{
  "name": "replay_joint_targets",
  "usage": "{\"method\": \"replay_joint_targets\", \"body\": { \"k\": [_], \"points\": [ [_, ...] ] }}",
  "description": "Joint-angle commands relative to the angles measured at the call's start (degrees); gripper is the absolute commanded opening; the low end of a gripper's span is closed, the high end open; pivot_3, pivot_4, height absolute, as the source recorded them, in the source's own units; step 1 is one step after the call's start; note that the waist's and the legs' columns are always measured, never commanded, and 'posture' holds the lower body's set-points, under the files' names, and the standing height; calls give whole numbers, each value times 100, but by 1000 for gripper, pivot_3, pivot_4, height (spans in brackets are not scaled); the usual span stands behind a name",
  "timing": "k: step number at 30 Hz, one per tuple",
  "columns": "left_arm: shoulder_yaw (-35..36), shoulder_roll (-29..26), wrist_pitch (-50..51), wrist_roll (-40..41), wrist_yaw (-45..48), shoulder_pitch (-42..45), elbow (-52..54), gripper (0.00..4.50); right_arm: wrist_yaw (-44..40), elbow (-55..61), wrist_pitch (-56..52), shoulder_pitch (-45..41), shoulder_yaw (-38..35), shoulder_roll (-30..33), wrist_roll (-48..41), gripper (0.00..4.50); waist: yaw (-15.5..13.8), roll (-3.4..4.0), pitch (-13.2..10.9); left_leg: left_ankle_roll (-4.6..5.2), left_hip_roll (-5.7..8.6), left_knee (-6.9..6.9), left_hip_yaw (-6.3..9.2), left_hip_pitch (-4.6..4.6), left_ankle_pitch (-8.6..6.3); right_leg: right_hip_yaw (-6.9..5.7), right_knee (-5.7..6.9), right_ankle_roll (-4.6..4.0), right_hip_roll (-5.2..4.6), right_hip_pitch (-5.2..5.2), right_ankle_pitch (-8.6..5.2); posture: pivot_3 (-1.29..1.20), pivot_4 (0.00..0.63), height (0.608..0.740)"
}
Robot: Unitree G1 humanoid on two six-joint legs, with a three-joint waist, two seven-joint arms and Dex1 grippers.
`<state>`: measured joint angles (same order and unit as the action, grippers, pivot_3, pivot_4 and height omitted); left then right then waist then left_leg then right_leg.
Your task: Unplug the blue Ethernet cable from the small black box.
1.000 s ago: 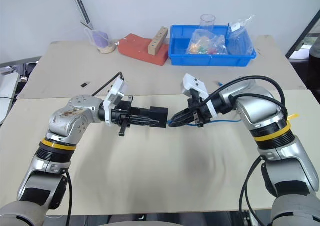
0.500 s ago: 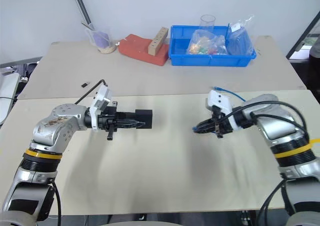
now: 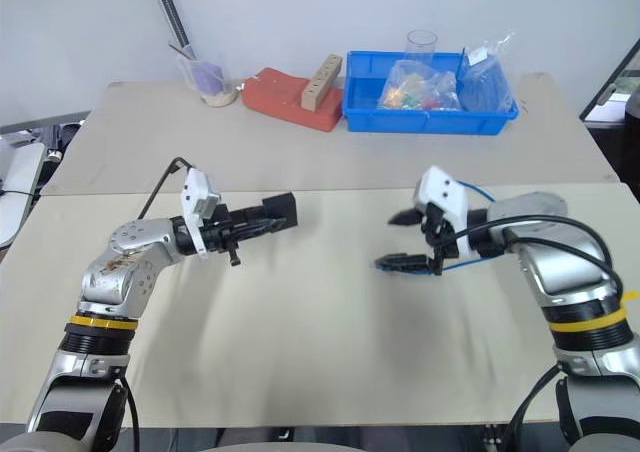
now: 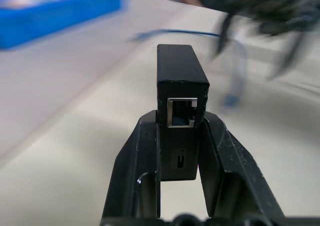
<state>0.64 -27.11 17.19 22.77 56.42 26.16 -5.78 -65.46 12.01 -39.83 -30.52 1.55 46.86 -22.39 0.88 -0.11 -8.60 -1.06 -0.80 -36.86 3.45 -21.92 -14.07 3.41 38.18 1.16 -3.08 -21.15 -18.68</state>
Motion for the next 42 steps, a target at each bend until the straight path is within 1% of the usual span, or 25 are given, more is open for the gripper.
{"method": "replay_joint_targets", "body": {
  "k": [1, 3, 5, 8, 14, 16, 17, 18, 19, 22, 24, 28, 29, 32, 34, 36, 38, 39, 41, 42],
  "points": [
    [215, 402, -780, -356, -807, -70, -410, 519, 1057, 1061, -720, 144, -691, -533, -617, 4457, -16, 0, 0, 0, 0, 1, 0, 0, 0, 0, 2, 0, 0, 0, 0, 0, 150, 740],
    [189, 737, -1272, -622, -1238, -67, -809, 519, 1765, 1630, -1105, 307, -869, -990, -792, 4457, -30, 0, 1, 0, 2, -1, 3, -5, 0, -2, 2, 0, -2, 0, 0, 0, 150, 740],
    [152, 978, -1687, -829, -1517, -20, -1187, 519, 2198, 2006, -1335, 472, -893, -1253, -882, 4457, -47, 0, 1, -1, 8, -2, 3, -9, 0, -2, 4, 0, -7, -1, 0, 0, 150, 740],
    [120, 1198, -2190, -1041, -1744, 105, -1790, 519, 2593, 2198, -1333, 722, -823, -1472, -872, 4457, -76, -1, 1, -2, 14, -3, 2, -9, 1, -2, 2, 0, -12, -1, 0, 0, 150, 740],
    [104, 1369, -2877, -1287, -1872, 438, -2852, 519, 2956, 2280, -1134, 992, -697, -1540, -820, 4457, -71, -1, 1, -1, 17, -3, 0, -6, 1, -2, 3, 0, -11, -1, 0, 0, 150, 740],
    [103, 1400, -2987, -1288, -1832, 546, -3113, 1555, 3032, 2297, -1116, 1031, -711, -1524, -839, 4500, -60, -1, 1, -1, 17, -2, 0, -5, 1, -2, 4, 1, -9, -1, 0, 0, 150, 740],
    [92, 1409, -3029, -1292, -1800, 576, -3201, 1904, 3057, 2307, -1106, 1049, -718, -1506, -843, 4500, -48, -1, 1, 0, 17, -2, 0, -4, 1, -2, 4, 0, -9, -1, 0, 0, 150, 740],
    [90, 1419, -3066, -1291, -1783, 599, -3269, 2398, 3081, 2315, -1103, 1063, -727, -1494, -847, 4500, -34, -1, 1, 0, 17, -1, 0, -5, 1, -2, 3, 1, -9, -1, 0, 0, 150, 740],
    [99, 1430, -3080, -1274, -1765, 608, -3308, 2944, 3097, 2319, -1096, 1075, -737, -1481, -850, 4500, -19, -1, 1, 0, 18, -1, 0, -5, 1, -2, 3, 1, -9, -1, 0, 0, 150, 740],
    [118, 1421, -3142, -1268, -1750, 603, -3338, 4390, 3111, 2276, -1047, 1099, -741, -1426, -840, 4500, -6, -1, 1, 0, 17, 0, 0, -4, 1, -2, 4, 1, -8, -1, 0, 0, 150, 740],
    [164, 1355, -2973, -1168, -1689, 474, -3046, 4458, 3047, 2234, -1005, 1152, -787, -1329, -839, 4500, -8, -1, 2, 0, 16, 0, 0, -4, 2, -3, 4, 1, -7, -1, 0, 0, 150, 740],
    [199, 833, -2081, -869, -1268, -112, -1763, 4458, 2643, 2057, -768, 1398, -958, -840, -826, 4500, 17, 0, 2, 1, 13, 3, 0, -5, 1, -2, 1, 1, -6, -1, 0, 0, 150, 740],
    [206, 516, -1723, -840, -1127, -340, -1253, 4458, 2500, 1968, -675, 1470, -1039, -690, -833, 4500, 37, -1, 1, 1, 11, 4, 0, -3, 1, -2, 2, 1, -4, -1, 0, 0, 150, 740],
    [240, -154, -841, -609, -847, -802, -120, 4458, 2209, 1781, -444, 1621, -1188, -404, -876, 4500, 54, 0, 1, 1, 3, 8, 2, 5, 1, 0, 6, 0, 2, 1, 0, 0, 150, 740],
    [316, -823, -120, -378, -535, -1142, 796, 4458, 1957, 1632, -252, 1726, -1304, -213, -885, 4500, 52, 1, 2, 0, 2, 8, 3, 6, 2, 0, 8, 0, 2, 1, 0, 0, 150, 740],
    [628, -1553, 607, 47, -231, -1419, 1687, 4458, 1687, 1477, -76, 1818, -1461, -30, -915, 4500, 50, -1, 1, 0, 1, 9, 3, 7, 1, -1, 4, 0, 2, 5, 0, 0, 150, 740],
    [895, -1997, 1045, 368, -121, -1510, 2138, 4458, 1518, 1342, 66, 1857, -1543, 95, -913, 4500, 19, 0, 0, 0, 0, 11, 3, 6, 1, -1, -2, 0, 0, 5, 0, 0, 150, 740],
    [972, -2124, 1163, 441, -118, -1517, 2248, 4458, 1458, 1288, 132, 1867, -1559, 144, -893, 4500, 4, 2, 1, 0, 1, 11, 2, 7, 1, -1, -4, 1, -3, 6, 0, 0, 150, 740],
    [1072, -2295, 1284, 483, -116, -1439, 2320, 4458, 1453, 1156, 182, 1803, -1569, 168, -861, 4500, -8, 2, 1, 0, 3, 11, -1, 12, 1, 0, -8, 1, -5, 12, 0, 0, 150, 740],
    [1078, -2296, 1257, 431, -187, -1373, 2296, 4458, 1462, 1111, 198, 1777, -1559, 174, -851, 4500, -7, 2, 1, 0, 4, 11, -2, 15, 1, 0, -10, 1, -4, 15, 0, 0, 150, 740]
  ]
}}
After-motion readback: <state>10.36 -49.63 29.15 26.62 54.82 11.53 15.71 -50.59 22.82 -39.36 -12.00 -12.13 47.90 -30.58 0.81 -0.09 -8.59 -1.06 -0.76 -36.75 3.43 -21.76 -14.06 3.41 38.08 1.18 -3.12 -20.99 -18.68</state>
